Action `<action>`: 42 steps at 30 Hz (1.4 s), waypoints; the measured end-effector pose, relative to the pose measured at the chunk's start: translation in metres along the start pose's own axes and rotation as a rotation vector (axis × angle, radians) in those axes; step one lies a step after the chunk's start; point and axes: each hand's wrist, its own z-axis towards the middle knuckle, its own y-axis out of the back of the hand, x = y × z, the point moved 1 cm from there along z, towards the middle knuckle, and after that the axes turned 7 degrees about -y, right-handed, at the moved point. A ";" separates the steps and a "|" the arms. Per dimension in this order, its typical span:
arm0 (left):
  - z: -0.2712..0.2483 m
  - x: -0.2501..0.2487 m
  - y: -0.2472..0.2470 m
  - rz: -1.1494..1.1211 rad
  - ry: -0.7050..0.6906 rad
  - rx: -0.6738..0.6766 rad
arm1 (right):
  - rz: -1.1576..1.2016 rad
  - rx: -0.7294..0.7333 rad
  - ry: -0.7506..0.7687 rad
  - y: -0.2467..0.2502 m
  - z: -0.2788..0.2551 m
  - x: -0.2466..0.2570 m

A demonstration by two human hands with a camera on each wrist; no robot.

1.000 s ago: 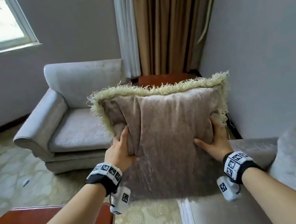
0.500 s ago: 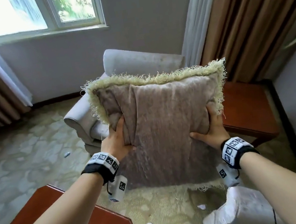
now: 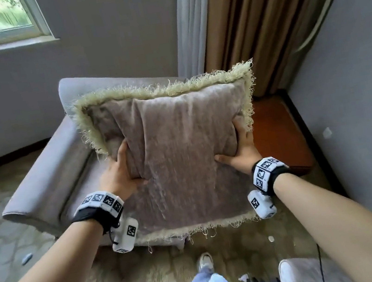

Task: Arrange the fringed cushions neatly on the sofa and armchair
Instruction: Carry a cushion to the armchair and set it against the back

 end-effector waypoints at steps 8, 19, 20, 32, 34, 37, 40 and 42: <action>0.140 0.008 -0.020 0.045 0.032 0.035 | -0.002 0.041 -0.052 -0.027 0.148 0.008; 0.234 0.127 0.032 0.034 0.225 -0.070 | -0.037 0.222 0.059 -0.145 0.296 0.126; 0.242 0.143 0.036 0.027 0.233 -0.072 | -0.052 0.226 0.058 -0.159 0.305 0.136; 0.408 0.295 0.075 -0.029 0.028 0.005 | -0.111 0.130 -0.100 -0.286 0.382 0.230; 0.440 0.311 0.075 -0.047 -0.012 0.034 | -0.126 0.097 -0.143 -0.295 0.395 0.239; 0.486 0.325 0.065 -0.026 -0.074 0.093 | -0.117 0.048 -0.200 -0.307 0.414 0.239; 0.520 0.336 0.043 -0.011 -0.110 0.145 | -0.106 0.018 -0.238 -0.322 0.434 0.226; 0.536 0.345 0.024 0.013 -0.113 0.163 | -0.118 0.016 -0.255 -0.334 0.448 0.212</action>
